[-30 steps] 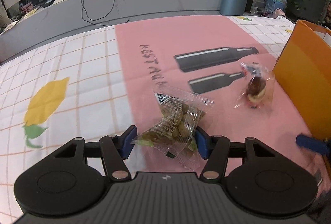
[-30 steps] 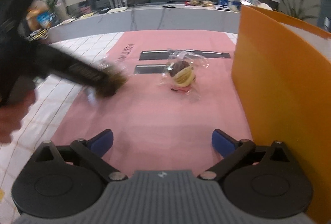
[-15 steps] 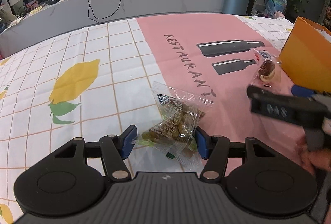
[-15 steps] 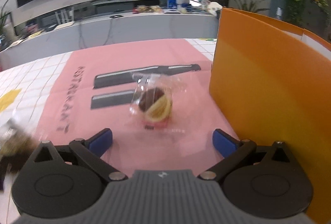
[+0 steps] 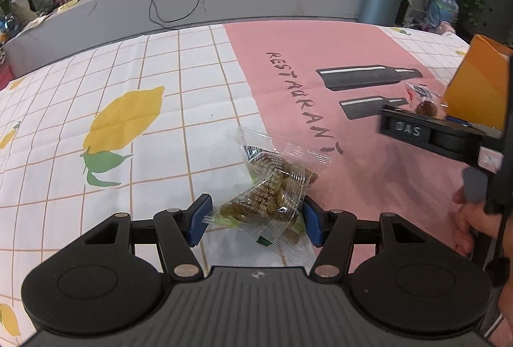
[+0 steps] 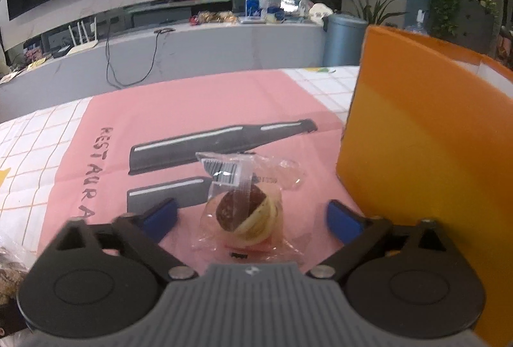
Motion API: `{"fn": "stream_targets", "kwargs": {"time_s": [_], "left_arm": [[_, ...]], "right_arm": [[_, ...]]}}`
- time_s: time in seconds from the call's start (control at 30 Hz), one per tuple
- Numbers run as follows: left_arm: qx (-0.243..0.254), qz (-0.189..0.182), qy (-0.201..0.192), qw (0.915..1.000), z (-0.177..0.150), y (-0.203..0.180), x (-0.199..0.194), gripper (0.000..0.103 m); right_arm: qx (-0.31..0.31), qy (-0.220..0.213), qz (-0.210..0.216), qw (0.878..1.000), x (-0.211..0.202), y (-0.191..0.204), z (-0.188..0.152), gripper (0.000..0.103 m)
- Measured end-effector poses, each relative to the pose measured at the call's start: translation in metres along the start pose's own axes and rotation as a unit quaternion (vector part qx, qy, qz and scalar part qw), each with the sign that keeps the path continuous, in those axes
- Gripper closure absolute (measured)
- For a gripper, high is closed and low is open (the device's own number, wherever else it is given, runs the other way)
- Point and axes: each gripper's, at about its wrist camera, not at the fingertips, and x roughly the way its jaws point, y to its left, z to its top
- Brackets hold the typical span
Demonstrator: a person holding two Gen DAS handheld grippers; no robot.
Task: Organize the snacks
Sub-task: 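Grasp the round cake pack with the right tool while left tool holds the nut pack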
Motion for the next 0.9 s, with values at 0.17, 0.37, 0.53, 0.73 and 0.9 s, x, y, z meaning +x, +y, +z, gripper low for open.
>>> {"fn": "stream_targets", "kwargs": {"time_s": [0.17, 0.37, 0.53, 0.73, 0.9], "left_arm": [[-0.002, 0.002, -0.002, 1.0000, 0.000, 0.000, 0.000, 0.035], [-0.002, 0.002, -0.003, 1.0000, -0.001, 0.000, -0.001, 0.035], [-0.002, 0.005, 0.002, 1.0000, 0.000, -0.001, -0.001, 0.035], [-0.009, 0.010, -0.003, 0.9999, -0.001, -0.001, -0.003, 0.035], [-0.013, 0.002, -0.004, 0.9999, -0.003, 0.003, -0.005, 0.036]], "right_arm": [[0.006, -0.009, -0.006, 1.000, -0.003, -0.002, 0.000, 0.060], [0.017, -0.012, 0.007, 1.000, -0.004, -0.010, -0.001, 0.064], [0.025, -0.014, 0.020, 0.999, -0.008, -0.018, -0.004, 0.065], [0.026, -0.023, 0.048, 0.998, -0.021, -0.028, -0.012, 0.065], [-0.012, -0.049, 0.081, 0.995, -0.054, -0.031, -0.033, 0.065]]}}
